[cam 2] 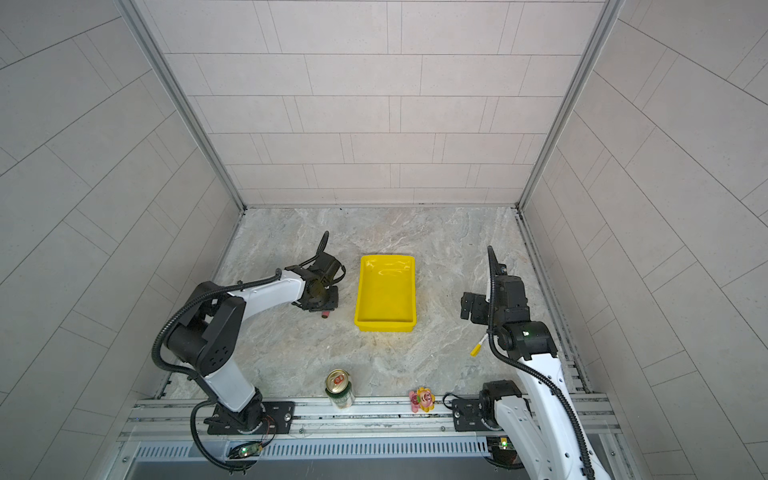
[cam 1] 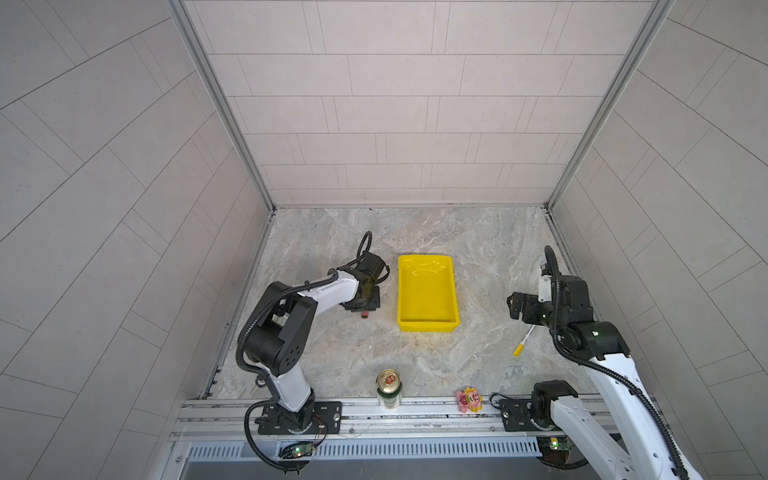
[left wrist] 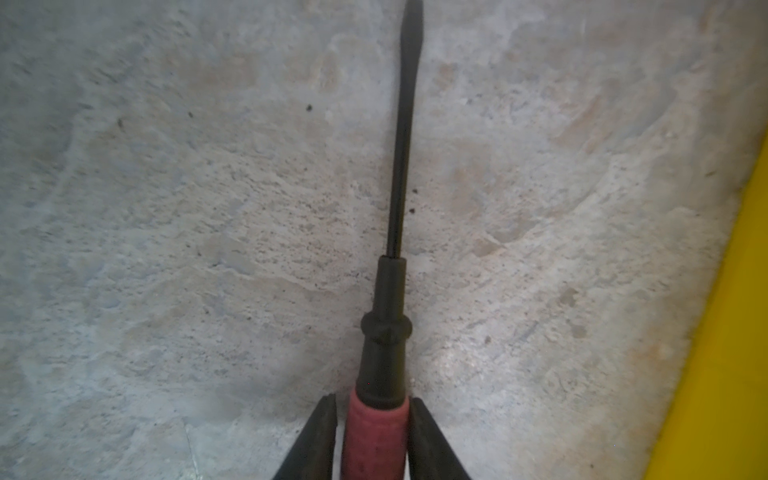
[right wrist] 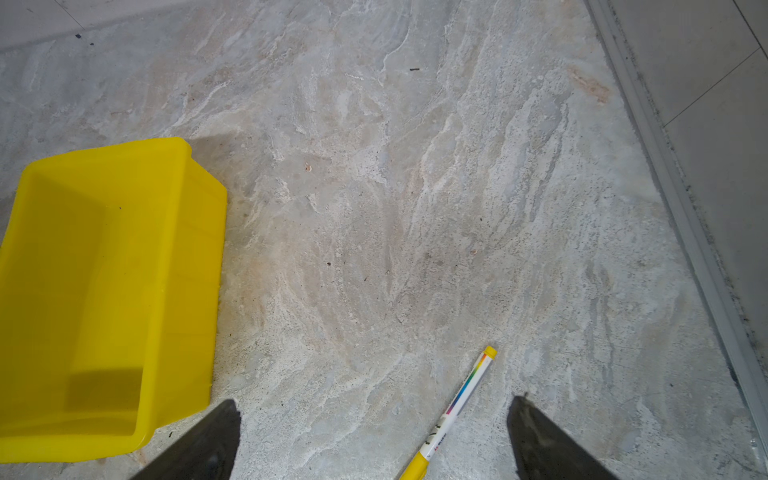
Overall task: Put the screwdriver in the bin
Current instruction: 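Lower the left gripper and close it on the screwdriver's red handle, then lift the screwdriver and carry it with the left gripper over the yellow bin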
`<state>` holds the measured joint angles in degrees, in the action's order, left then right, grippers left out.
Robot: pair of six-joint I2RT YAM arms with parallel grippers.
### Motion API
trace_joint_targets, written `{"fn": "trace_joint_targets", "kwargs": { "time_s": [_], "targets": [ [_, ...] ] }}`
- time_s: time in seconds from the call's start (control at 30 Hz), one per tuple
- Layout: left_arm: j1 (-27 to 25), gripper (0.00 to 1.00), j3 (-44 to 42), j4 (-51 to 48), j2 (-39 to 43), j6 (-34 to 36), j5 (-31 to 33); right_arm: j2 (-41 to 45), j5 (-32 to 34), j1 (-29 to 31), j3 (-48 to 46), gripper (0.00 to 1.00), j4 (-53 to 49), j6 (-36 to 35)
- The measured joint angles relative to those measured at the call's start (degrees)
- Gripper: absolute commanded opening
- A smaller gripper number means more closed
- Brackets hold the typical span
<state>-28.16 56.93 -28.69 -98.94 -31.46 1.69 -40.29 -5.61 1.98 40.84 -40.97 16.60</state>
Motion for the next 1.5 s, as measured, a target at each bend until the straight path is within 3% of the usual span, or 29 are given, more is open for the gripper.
{"fn": "trace_joint_targets", "kwargs": {
  "time_s": [0.17,0.23,0.4,0.77,1.07,1.3,1.5],
  "targets": [
    [0.0,0.18,0.07,0.26,-0.5,0.83,-0.31,0.63,0.2,0.0,0.0,0.99,-0.02,0.02],
    [0.0,0.07,0.07,0.5,-0.5,1.09,-0.61,0.61,0.24,0.0,0.0,0.99,0.0,0.02],
    [0.0,0.0,0.07,0.66,-0.28,2.23,-1.49,0.37,0.26,0.0,0.0,0.99,0.02,0.0],
    [0.0,0.0,0.57,-2.67,5.01,4.35,-1.46,-0.17,0.31,0.0,-0.04,0.99,0.02,0.0],
    [-1.01,0.0,6.78,-9.46,13.46,6.08,0.09,-0.22,0.31,0.0,-0.04,0.99,0.04,0.0],
    [-7.28,0.0,16.37,-14.67,14.8,7.43,3.58,-0.22,0.31,0.0,-0.04,0.99,0.04,0.0],
    [-14.03,0.0,20.79,-15.08,10.58,6.67,4.09,-0.2,0.31,0.0,-0.04,0.99,0.04,0.0]
  ]
}}
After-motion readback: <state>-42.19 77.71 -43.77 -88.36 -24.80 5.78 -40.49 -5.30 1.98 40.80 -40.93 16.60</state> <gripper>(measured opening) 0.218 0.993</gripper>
